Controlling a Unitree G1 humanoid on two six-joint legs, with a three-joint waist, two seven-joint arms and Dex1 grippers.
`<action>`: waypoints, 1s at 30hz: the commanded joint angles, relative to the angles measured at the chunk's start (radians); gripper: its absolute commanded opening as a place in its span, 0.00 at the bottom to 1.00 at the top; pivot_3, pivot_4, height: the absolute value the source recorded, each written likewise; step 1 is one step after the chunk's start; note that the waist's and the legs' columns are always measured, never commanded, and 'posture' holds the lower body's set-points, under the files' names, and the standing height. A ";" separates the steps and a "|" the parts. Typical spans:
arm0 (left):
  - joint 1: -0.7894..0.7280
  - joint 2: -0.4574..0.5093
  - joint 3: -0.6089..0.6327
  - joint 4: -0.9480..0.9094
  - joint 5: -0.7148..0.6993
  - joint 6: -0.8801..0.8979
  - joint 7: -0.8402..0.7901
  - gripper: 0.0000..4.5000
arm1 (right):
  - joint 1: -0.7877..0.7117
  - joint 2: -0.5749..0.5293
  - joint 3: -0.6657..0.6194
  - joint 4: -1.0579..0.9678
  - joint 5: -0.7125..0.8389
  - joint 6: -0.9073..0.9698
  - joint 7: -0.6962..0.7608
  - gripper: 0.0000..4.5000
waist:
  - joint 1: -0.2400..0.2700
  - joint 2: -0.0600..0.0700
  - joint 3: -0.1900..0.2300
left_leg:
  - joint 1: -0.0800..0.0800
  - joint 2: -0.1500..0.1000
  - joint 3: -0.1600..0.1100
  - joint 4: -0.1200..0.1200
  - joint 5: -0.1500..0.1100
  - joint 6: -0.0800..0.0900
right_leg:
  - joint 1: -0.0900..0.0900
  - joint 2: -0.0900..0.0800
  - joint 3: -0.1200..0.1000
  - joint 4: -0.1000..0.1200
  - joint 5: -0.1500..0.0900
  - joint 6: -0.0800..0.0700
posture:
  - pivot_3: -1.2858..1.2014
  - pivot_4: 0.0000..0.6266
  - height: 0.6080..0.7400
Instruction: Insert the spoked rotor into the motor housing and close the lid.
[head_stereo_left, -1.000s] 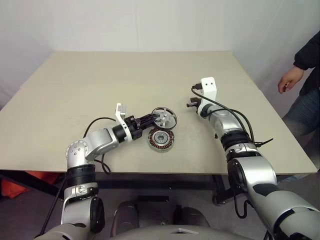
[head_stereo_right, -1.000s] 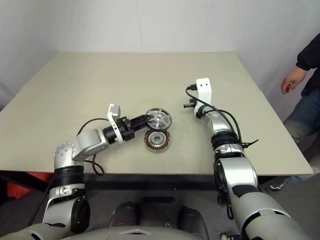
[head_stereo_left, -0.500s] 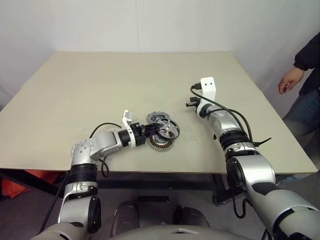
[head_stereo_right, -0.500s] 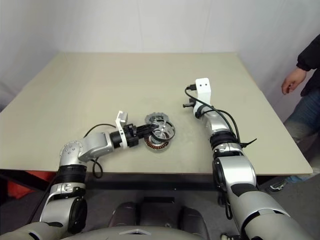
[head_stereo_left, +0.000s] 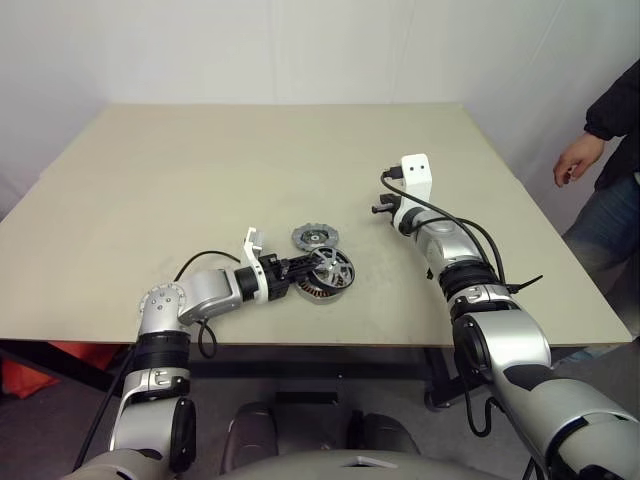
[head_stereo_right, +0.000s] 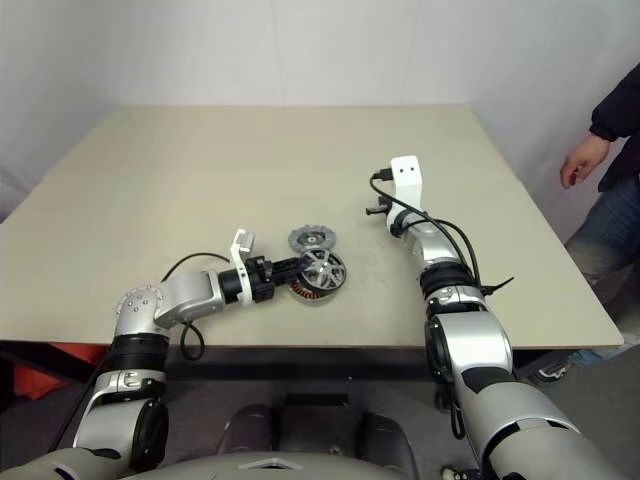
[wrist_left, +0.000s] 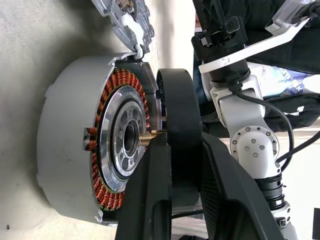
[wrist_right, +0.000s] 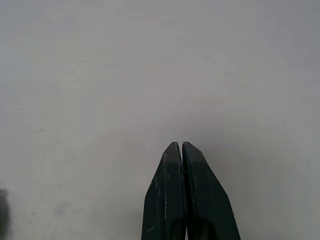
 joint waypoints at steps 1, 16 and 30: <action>-0.004 0.005 0.001 -0.037 0.013 -0.005 -0.026 0.09 | -0.032 -0.002 -0.010 -0.017 -0.008 -0.029 0.001 0.00 | 0.000 0.000 0.000 | 0.000 0.000 0.000 0.000 0.000 0.000 | 0.000 0.000 0.000 0.000 0.000 0.000 | 0.52 0.00 1.00; 0.025 0.055 0.024 -0.145 -0.036 -0.005 -0.013 0.44 | -0.031 0.003 -0.006 -0.009 -0.014 -0.035 0.005 0.00 | 0.000 0.000 0.000 | 0.000 0.000 0.000 0.002 0.000 0.000 | 0.000 0.000 0.000 0.002 0.000 0.000 | 0.52 0.00 1.00; 0.058 0.108 0.052 -0.225 -0.099 -0.102 -0.038 0.44 | -0.030 0.004 -0.003 -0.015 -0.011 -0.025 0.037 0.00 | 0.000 0.000 0.000 | 0.000 0.001 0.000 0.005 0.000 0.000 | 0.001 0.000 0.000 0.003 0.000 0.000 | 0.52 0.00 1.00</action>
